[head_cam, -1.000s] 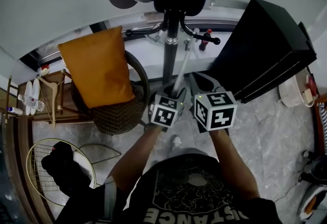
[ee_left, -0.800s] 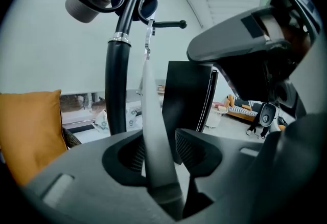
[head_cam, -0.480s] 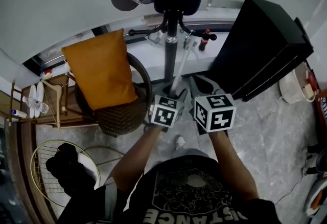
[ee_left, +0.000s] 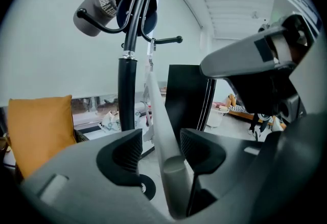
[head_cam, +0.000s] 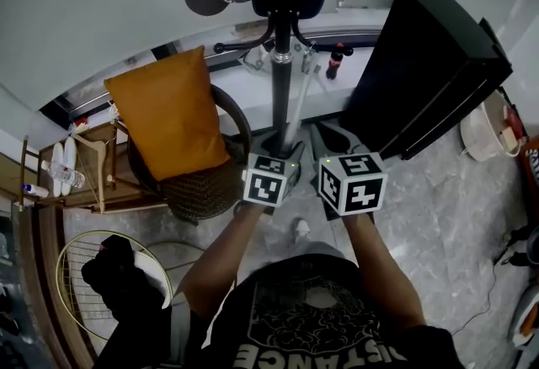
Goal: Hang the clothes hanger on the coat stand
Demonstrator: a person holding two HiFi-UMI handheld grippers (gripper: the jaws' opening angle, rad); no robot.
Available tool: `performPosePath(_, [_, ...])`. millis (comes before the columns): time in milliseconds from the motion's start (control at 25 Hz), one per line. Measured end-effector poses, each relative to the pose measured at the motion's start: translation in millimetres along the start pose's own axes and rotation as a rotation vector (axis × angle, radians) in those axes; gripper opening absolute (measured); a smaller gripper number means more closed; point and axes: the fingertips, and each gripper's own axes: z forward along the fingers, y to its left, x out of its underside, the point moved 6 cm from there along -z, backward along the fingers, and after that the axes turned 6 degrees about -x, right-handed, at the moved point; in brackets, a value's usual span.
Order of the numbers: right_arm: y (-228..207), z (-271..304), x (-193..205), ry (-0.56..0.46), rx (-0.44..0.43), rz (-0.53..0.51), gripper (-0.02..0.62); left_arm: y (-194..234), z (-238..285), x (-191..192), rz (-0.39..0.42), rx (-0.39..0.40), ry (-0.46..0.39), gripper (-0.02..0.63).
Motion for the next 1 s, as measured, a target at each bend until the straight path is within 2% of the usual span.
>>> performPosePath(240, [10, -9, -2, -0.012, 0.001, -0.011, 0.0, 0, -21, -14, -0.008, -0.002, -0.048, 0.213])
performPosePath(520, [20, -22, -2, -0.027, 0.001, -0.022, 0.0, -12, -48, -36, -0.018, 0.032, -0.105, 0.212])
performPosePath(1000, [39, -48, -1, -0.058, 0.001, -0.029, 0.0, -32, -90, -51, -0.027, 0.046, -0.149, 0.209])
